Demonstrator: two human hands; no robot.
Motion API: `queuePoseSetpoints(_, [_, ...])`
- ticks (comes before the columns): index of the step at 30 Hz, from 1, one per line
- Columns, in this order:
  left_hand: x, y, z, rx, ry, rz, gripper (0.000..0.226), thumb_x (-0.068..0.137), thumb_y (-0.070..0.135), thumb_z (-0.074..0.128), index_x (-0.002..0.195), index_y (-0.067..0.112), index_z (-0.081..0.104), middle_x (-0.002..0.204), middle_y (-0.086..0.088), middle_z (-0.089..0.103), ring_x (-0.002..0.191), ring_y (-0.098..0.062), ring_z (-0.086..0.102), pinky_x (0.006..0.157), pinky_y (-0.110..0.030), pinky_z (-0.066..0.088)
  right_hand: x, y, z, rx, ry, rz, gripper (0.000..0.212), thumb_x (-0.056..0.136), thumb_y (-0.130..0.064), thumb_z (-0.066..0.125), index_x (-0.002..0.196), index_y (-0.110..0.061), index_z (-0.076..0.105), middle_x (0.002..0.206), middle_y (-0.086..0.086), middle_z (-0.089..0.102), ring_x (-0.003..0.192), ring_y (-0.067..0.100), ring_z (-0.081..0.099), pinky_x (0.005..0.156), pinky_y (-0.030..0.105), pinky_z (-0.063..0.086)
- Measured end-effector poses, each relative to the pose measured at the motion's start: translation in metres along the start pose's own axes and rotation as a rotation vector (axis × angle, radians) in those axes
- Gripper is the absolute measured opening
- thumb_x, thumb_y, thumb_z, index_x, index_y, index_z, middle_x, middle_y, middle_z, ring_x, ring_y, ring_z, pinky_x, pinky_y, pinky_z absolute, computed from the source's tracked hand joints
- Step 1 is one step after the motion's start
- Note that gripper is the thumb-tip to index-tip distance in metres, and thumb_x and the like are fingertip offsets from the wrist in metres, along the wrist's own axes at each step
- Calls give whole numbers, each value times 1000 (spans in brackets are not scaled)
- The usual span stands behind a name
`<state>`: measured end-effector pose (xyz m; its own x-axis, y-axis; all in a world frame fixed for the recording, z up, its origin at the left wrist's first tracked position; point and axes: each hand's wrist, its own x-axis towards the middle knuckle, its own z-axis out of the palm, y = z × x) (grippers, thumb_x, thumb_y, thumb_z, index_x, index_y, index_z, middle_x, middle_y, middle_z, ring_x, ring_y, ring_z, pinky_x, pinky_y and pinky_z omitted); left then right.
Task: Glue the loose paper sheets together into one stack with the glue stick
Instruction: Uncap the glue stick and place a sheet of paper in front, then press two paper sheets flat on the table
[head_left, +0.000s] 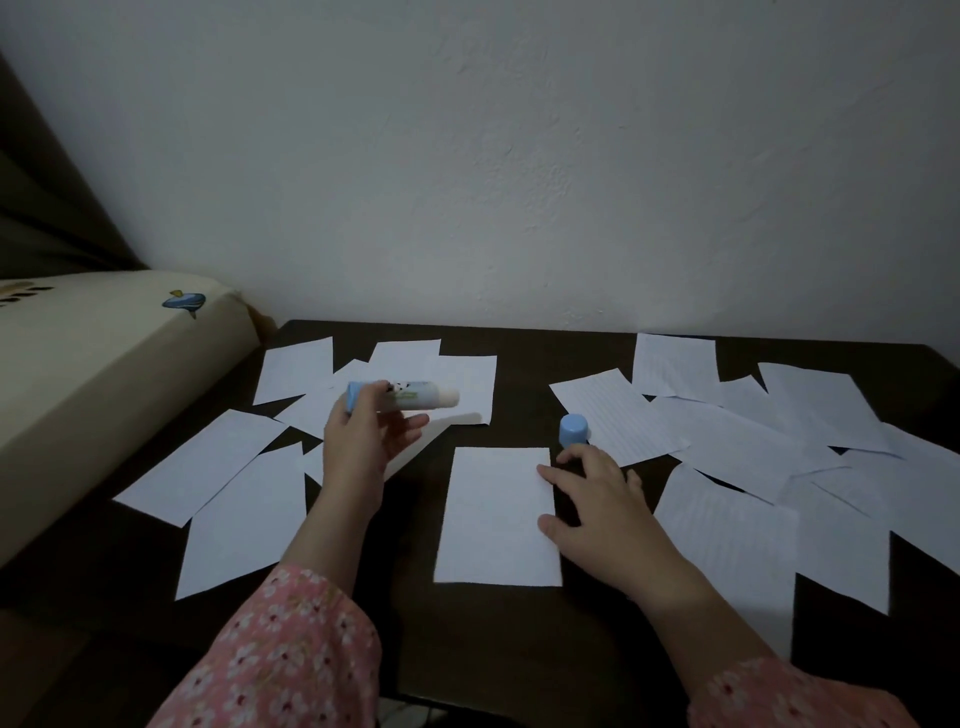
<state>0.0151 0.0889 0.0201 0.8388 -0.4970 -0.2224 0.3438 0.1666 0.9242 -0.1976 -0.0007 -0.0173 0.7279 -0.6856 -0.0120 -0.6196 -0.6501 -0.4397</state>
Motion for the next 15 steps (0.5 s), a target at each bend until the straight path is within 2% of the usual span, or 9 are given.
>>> queuePoseSetpoints(2, [-1,0,2,157,-31,-12,15,92,25,59,106,20,58,100,-7,70,87,-21,71,66,-28,53,1,1,-1,4,10,-7,50,97,-31,49,144,-35,36,142,-13,30,138,8,22,119,49,8])
queuePoseSetpoints(4, [-3,0,4,291,-80,-64,11,88,21,62,98,21,58,102,-4,68,94,-19,62,68,-29,48,2,-1,-2,-2,18,-4,50,97,-19,47,143,-35,38,142,-13,33,137,7,25,119,48,12])
queuePoseSetpoints(7, [-6,-3,0,291,-257,-64,31,85,16,65,114,23,59,116,-3,61,104,-19,53,74,-30,45,2,-4,0,-50,49,7,53,95,-13,50,142,-36,40,147,-14,34,140,10,25,119,46,17])
queuePoseSetpoints(8, [-8,-4,-1,291,-295,-51,40,84,14,67,121,27,58,118,-1,58,104,-18,54,75,-29,45,2,-5,1,-62,72,4,49,96,-19,50,141,-37,41,147,-14,34,140,10,24,119,45,18])
queuePoseSetpoints(10, [-9,-6,-2,366,-320,6,54,83,16,71,131,30,51,121,1,55,103,-15,55,74,-26,45,-2,-9,4,-68,103,13,44,96,-44,47,140,-38,42,146,-14,34,139,10,24,118,42,20])
queuePoseSetpoints(12, [-10,-11,1,555,-268,134,59,83,22,72,136,30,47,127,1,54,106,-14,54,70,-21,45,-5,-15,6,-94,79,28,61,88,-67,43,141,-38,40,144,-14,33,136,10,25,117,41,20])
queuePoseSetpoints(13, [-11,-14,3,654,-231,207,59,83,24,72,136,29,46,129,1,54,105,-13,54,67,-19,45,-6,-16,6,-114,60,23,66,85,-71,43,142,-38,38,144,-14,32,135,10,25,116,41,19])
queuePoseSetpoints(15, [-12,-21,7,785,-181,301,60,83,25,72,136,28,45,132,2,54,101,-11,53,65,-16,44,-6,-16,5,-126,35,8,64,87,-66,45,144,-38,34,146,-14,29,136,11,23,117,42,17])
